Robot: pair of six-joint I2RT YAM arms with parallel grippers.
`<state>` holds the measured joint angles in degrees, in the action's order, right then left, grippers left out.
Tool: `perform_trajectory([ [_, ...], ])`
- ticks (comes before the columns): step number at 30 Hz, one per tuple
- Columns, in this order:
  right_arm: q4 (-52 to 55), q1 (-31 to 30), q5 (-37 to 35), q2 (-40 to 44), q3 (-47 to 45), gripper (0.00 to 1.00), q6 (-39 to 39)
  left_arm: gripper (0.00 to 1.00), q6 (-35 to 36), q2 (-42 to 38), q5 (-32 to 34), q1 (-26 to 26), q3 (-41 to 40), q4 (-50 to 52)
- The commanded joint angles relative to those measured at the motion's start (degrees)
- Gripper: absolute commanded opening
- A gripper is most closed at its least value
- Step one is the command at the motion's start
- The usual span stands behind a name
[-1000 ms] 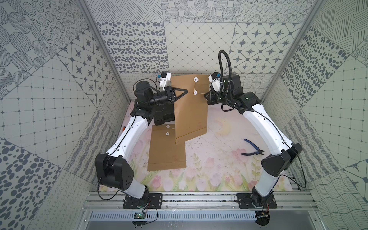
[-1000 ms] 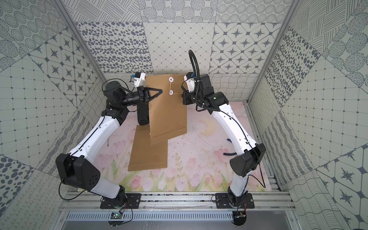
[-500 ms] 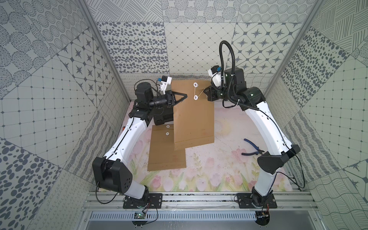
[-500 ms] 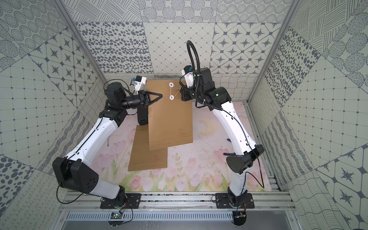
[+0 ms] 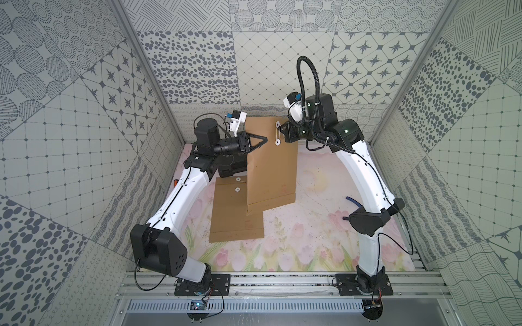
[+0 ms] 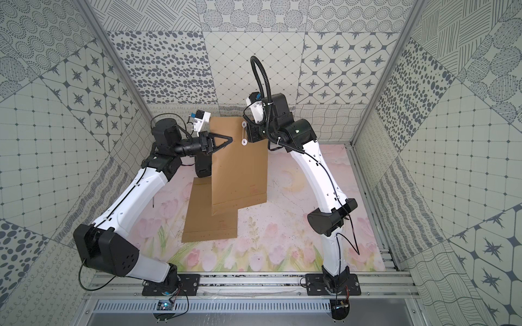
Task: Close the mouth of the file bag
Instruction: Close the file bag.
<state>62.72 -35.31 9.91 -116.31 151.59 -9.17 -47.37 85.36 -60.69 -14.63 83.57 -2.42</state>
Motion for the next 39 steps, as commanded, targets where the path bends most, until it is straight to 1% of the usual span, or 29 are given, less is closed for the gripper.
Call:
perform_trajectory([
  [1, -1.3, -2.0, 0.3, -0.4, 1.7, 0.00, 0.4, 0.00, 2.1, -0.3, -1.0, -0.5, 0.1, 0.4],
  [9, 1.1, -6.4, -3.0, -0.4, 1.8, 0.00, 1.2, 0.00, 3.4, 0.2, 4.7, -0.5, 0.7, 3.4],
  [12, 2.4, -8.1, -5.4, -0.4, 1.8, 0.00, 2.1, 0.00, 1.8, 0.2, 6.2, -0.4, -0.2, 1.5],
  [19, 5.8, -10.9, -7.5, -0.3, 1.8, 0.00, 1.9, 0.00, -0.7, 0.5, 9.4, 0.0, 0.0, -2.9],
  [22, 6.9, -11.2, -7.8, 0.2, 0.6, 0.00, 1.5, 0.00, -2.4, 1.1, 9.8, 0.4, 0.4, -5.7],
  [27, 5.2, -11.2, -8.3, 2.8, -4.5, 0.00, 0.7, 0.00, -3.9, 2.1, 9.7, 0.5, 2.7, -8.1],
  [28, 4.7, -11.2, -8.0, 3.3, -5.2, 0.02, 0.6, 0.00, -3.9, 2.3, 9.5, 0.5, 3.0, -8.2],
  [29, 4.4, -11.2, -7.8, 3.7, -5.7, 0.06, 0.3, 0.00, -3.8, 2.3, 9.4, 0.5, 3.3, -8.2],
  [31, 4.6, -11.2, -7.6, 3.7, -5.9, 0.08, 0.1, 0.00, -3.9, 2.4, 9.0, 0.5, 3.6, -8.6],
  [33, 4.8, -11.2, -8.0, 3.5, -6.0, 0.00, 0.0, 0.00, -4.3, 2.4, 8.6, 0.5, 3.8, -9.2],
  [39, 3.2, -11.1, -7.0, 4.1, -8.3, 0.00, -0.8, 0.00, -4.0, 2.0, 8.4, 0.5, 4.3, -9.4],
])
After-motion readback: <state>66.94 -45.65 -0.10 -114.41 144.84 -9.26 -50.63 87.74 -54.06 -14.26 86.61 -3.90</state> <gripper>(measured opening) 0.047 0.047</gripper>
